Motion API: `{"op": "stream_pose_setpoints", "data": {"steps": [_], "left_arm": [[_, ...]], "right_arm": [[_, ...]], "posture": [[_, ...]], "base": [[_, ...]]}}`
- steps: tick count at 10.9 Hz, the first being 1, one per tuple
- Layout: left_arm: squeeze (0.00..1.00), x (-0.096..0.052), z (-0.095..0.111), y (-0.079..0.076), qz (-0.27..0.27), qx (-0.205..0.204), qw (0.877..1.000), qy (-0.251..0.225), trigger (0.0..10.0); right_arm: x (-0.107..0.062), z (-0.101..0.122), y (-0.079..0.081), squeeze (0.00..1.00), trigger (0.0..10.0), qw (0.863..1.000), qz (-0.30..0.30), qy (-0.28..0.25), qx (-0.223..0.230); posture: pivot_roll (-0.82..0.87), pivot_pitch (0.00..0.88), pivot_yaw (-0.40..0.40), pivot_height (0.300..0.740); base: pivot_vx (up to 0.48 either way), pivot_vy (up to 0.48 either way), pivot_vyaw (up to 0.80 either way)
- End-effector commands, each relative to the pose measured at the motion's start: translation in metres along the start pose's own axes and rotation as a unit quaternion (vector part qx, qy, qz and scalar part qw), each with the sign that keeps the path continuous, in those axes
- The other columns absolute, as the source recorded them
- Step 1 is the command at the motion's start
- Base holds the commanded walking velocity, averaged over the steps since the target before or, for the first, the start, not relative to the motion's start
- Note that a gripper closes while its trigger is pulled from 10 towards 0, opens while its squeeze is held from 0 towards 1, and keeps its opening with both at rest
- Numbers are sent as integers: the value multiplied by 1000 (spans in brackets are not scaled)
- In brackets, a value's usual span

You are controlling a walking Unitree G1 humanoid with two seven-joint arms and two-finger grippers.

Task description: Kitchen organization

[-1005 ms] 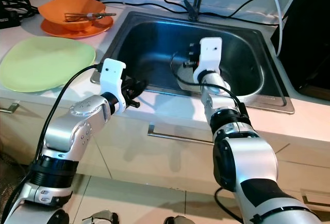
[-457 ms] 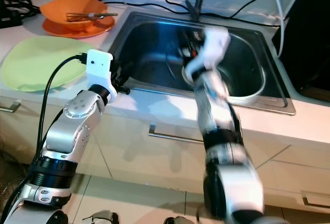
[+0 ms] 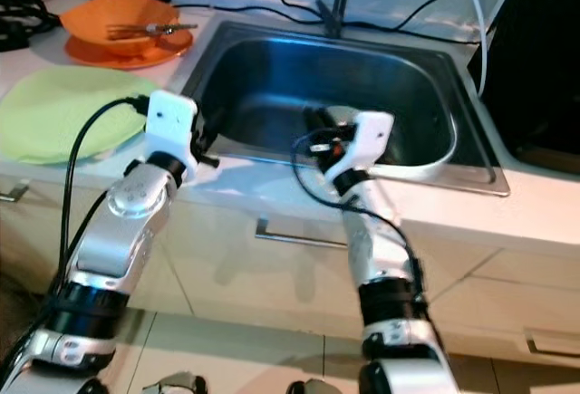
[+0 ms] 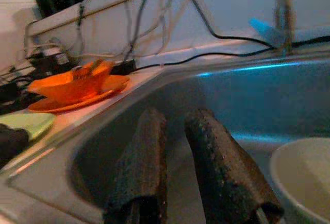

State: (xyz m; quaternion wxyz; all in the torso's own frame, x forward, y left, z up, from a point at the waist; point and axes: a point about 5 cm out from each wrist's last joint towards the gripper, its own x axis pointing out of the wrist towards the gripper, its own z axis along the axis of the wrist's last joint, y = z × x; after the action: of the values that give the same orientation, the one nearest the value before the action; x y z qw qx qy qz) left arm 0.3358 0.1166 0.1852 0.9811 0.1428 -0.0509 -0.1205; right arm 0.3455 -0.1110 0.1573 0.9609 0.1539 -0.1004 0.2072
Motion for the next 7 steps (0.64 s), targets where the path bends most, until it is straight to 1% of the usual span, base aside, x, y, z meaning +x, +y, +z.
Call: {"op": "stream_pose_setpoints", "data": {"steps": [1,2,3,4,5,7], "left_arm": [[0,-2,6,7,7,68,998,5,10000],[0,-4,8,19,16,167,985,29,10000],[0,-7,10,36,21,280,957,71,10000],[0,-8,11,40,20,301,950,78,10000],[1000,-12,11,45,23,322,941,98,10000],[1000,-16,10,46,15,362,924,127,10000]], "right_arm": [[0,1,3,0,10000,1000,0,1,3],[1,-1,7,0,10000,1000,3,4,9],[2,-3,11,0,10000,1000,6,9,15],[2,-5,11,0,10000,1000,5,11,17],[4,-5,13,0,10000,1000,5,12,20],[4,-4,13,0,10000,1000,4,11,21]], "posture": [[78,67,-53,740],[85,74,-55,740],[108,84,-56,740],[111,85,-55,740],[116,92,-51,740],[115,94,-51,740]], "base": [[0,0,0],[0,0,0],[0,0,0],[0,0,0],[0,0,0],[0,0,0]]}}
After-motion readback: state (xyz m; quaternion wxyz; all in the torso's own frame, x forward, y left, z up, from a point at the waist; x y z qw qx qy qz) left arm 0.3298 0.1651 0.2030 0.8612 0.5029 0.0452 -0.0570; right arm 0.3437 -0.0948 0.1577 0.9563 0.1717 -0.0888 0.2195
